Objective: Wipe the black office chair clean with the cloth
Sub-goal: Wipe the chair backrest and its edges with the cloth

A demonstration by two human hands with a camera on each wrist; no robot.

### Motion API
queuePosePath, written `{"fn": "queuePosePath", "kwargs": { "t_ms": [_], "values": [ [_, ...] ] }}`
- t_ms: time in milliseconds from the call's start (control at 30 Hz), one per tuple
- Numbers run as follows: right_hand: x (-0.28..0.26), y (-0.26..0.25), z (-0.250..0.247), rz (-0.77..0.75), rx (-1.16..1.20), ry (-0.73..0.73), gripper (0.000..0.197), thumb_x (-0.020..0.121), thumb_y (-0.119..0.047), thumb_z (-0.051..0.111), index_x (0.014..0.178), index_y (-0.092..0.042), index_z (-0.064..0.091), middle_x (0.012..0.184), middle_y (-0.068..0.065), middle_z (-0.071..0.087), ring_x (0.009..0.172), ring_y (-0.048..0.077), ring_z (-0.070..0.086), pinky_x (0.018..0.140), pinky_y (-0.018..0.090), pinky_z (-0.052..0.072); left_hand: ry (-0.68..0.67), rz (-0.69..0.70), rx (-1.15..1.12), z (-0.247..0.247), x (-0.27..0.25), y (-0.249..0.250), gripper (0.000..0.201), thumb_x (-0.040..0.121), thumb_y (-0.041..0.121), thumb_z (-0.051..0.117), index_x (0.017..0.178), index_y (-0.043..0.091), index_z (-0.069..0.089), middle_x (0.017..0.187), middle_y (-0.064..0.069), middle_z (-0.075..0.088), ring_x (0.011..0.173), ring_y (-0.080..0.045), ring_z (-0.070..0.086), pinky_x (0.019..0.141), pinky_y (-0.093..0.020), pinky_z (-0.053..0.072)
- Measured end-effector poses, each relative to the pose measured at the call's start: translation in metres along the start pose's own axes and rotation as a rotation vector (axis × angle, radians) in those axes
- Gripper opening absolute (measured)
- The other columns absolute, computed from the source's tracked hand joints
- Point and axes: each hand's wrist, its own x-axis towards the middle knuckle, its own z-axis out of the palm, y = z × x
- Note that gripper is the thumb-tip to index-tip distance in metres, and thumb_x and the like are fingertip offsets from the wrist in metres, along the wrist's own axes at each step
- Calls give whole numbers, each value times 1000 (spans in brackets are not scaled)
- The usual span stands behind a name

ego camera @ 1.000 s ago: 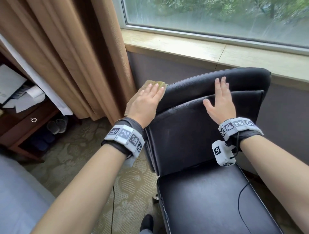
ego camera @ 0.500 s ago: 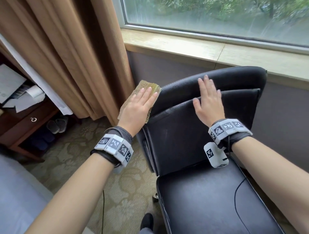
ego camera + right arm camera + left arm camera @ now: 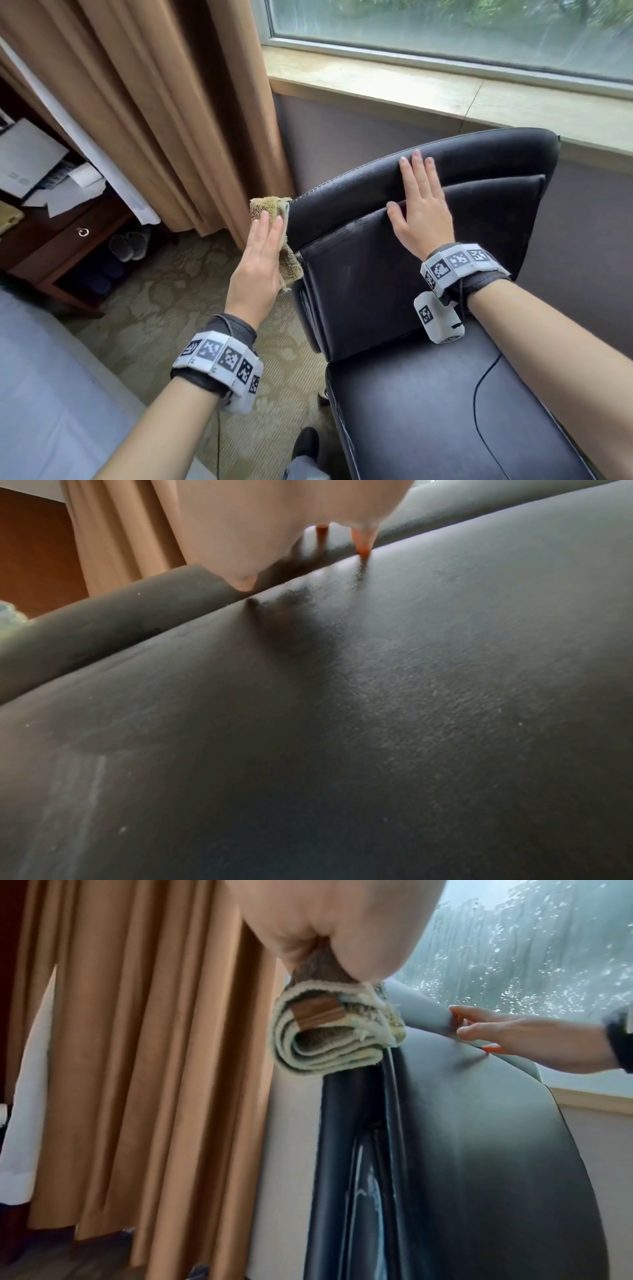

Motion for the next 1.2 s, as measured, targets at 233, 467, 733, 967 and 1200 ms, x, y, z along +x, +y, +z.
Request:
{"fn": "queuePosePath", "kwargs": {
  "t_ms": [233,467,733,967,1200],
  "values": [
    [1,6,-4,-42,-47,11,71,83,-44,34,146,-12,24,155,8,19,143,28,13,117,38,16,1,-8,11,7,34,14,46,87,-1,34,131,-4,48,135,-24,48,128,-40,42,111,-38,27],
    [2,5,-4,4,-29,27,71,84,-38,44,147,-13,23,156,4,16,144,25,10,114,38,23,-144,181,162,14,96,50,49,68,-7,51,115,-2,63,111,-20,66,103,-37,63,91,-45,48],
    [2,7,-3,-17,-62,18,69,89,-29,52,148,-12,20,156,7,13,144,26,7,115,31,10,-296,105,177,6,102,45,54,90,18,47,143,15,38,144,-5,44,133,-25,38,106,-42,30],
    [0,11,2,-16,-49,35,68,88,-33,44,148,-14,20,156,6,13,144,25,7,114,28,7,-245,36,114,1,81,24,54,87,43,31,137,30,46,142,-8,45,125,-33,44,100,-43,35],
    [-3,4,1,-39,-40,27,69,87,-36,44,147,-14,21,156,5,14,144,24,9,115,28,8,-138,14,-63,-6,45,2,48,91,34,39,136,21,48,143,-12,43,128,-34,41,108,-47,33]
  ]
}}
